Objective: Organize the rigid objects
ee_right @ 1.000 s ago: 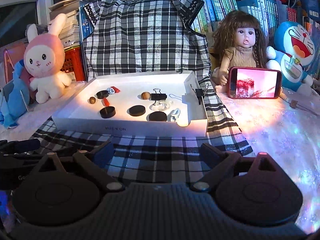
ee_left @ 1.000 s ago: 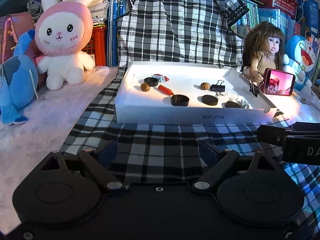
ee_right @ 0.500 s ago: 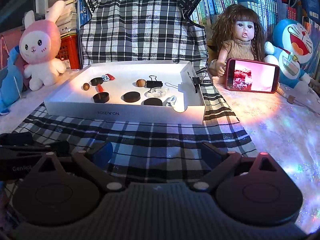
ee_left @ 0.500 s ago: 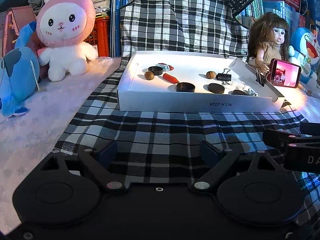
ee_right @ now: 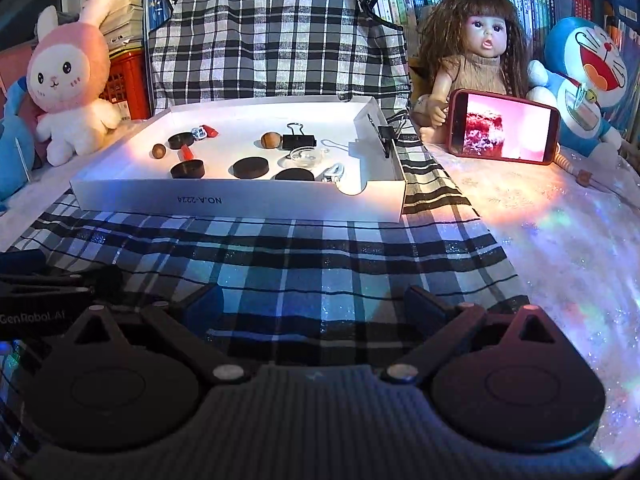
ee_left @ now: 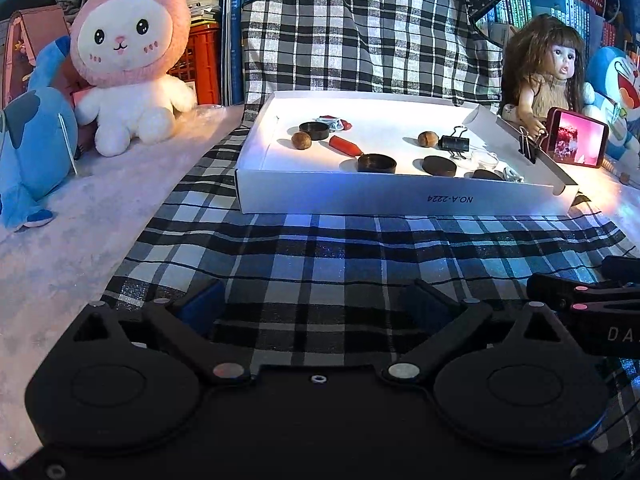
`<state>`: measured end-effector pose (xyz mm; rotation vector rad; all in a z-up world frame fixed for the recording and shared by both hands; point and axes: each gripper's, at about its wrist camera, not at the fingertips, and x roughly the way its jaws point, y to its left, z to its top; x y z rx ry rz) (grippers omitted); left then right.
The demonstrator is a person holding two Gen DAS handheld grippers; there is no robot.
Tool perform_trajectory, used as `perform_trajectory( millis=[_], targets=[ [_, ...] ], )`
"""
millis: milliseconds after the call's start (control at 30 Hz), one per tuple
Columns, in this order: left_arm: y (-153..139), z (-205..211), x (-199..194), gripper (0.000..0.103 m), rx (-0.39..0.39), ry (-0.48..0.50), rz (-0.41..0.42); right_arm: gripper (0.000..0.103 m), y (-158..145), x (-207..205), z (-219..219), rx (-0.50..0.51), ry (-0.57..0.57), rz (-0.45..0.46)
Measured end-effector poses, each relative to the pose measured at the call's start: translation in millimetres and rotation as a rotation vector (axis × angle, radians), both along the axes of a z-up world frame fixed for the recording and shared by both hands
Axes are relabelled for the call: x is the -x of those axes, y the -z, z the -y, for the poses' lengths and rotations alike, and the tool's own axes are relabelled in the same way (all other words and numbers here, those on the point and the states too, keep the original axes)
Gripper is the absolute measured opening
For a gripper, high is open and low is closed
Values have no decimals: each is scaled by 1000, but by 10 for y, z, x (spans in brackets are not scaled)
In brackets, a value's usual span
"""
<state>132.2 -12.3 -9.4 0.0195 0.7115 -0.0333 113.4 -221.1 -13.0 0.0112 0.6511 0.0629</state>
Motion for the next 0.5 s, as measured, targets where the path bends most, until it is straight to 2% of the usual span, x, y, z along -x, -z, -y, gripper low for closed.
perform_trajectory(
  millis=[500],
  targets=[
    [14, 18, -12, 103, -7, 4, -6, 103, 34, -29, -25, 17, -10, -21]
  ],
)
